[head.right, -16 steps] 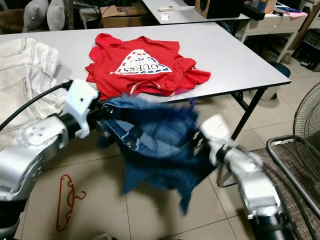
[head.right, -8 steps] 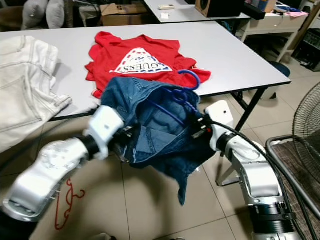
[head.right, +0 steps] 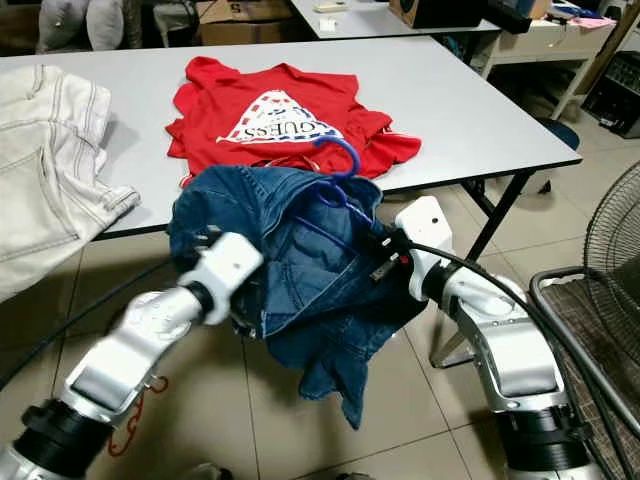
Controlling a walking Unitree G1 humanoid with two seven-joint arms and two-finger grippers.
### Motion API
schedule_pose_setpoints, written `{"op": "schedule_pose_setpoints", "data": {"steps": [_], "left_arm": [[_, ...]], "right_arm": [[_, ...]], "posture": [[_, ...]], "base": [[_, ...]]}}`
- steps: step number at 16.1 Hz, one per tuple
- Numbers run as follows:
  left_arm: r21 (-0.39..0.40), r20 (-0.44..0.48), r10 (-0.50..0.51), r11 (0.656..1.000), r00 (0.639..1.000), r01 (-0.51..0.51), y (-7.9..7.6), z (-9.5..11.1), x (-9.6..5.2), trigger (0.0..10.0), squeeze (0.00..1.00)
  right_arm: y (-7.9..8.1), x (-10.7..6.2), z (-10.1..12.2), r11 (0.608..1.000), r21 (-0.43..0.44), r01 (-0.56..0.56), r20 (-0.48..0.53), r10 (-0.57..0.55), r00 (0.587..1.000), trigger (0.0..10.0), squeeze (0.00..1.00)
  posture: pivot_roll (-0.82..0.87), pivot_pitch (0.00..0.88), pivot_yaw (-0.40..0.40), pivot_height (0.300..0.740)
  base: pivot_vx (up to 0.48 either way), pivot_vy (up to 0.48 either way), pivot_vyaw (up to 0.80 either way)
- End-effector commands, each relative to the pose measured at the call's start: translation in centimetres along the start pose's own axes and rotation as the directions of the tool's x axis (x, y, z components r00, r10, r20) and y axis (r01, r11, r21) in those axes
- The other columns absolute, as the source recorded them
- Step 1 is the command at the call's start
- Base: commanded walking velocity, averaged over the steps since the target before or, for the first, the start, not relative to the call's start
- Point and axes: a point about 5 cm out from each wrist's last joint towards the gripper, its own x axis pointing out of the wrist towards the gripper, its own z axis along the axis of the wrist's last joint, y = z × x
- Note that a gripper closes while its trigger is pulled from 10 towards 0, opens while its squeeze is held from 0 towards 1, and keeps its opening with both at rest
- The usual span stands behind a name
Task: Hang hanger
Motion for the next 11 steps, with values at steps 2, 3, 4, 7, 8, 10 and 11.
{"op": "schedule_pose_setpoints", "data": {"steps": [2,3,4,7,8,10,11], "left_arm": [[0.023,-0.007,-0.048,0.999,0.999,0.048,0.1,-1.0,-0.1,0.0,0.0],[0.026,0.012,-0.081,0.996,0.997,0.08,-0.3,-0.8,0.0,0.0,0.0],[0.02,0.04,-0.118,0.993,0.992,0.117,-0.8,-0.5,0.0,8.4,0.0],[-0.071,0.139,-0.185,0.978,0.973,0.196,-2.2,0.9,-0.2,10.0,1.0],[-0.08,0.169,-0.193,0.975,0.967,0.208,-2.0,1.3,-0.5,10.0,1.0],[-0.087,0.208,-0.213,0.968,0.955,0.235,-1.5,1.7,-1.1,10.0,1.0],[-0.082,0.231,-0.243,0.96,0.942,0.268,-1.1,2.1,-1.9,10.0,1.0]], "right_arm": [[-0.9,-0.5,2.3,0.999,-0.037,0.02,0.089,-0.017,0.996,10.0,0.0],[-0.9,-0.5,2.4,0.999,-0.039,0.019,0.09,-0.015,0.996,10.0,0.0],[-0.9,-0.4,2.4,0.999,-0.04,0.012,0.092,-0.008,0.996,10.0,0.0],[-0.7,-0.2,2.5,0.998,-0.053,-0.018,0.086,0.023,0.996,10.0,0.0],[-0.8,-0.2,2.3,0.998,-0.057,-0.018,0.078,0.022,0.997,10.0,0.0],[-1.0,-0.2,2.1,0.998,-0.061,-0.016,0.067,0.02,0.998,10.0,0.0],[-1.2,-0.3,1.9,0.998,-0.064,-0.014,0.059,0.018,0.998,10.0,0.0]], "posture": [[0.01,0.061,-0.031,0.74],[0.01,0.06,-0.033,0.74],[0.01,0.059,-0.034,0.74],[0.01,0.051,-0.039,0.74],[0.01,0.048,-0.039,0.74],[0.02,0.043,-0.04,0.74],[0.02,0.041,-0.04,0.74]], "base": [[0.0,0.0,0.0],[0.0,0.0,0.0],[0.0,0.0,0.0],[0.0,0.0,0.0],[0.0,0.0,0.0],[0.0,0.0,0.0],[0.0,0.0,0.0]]}}
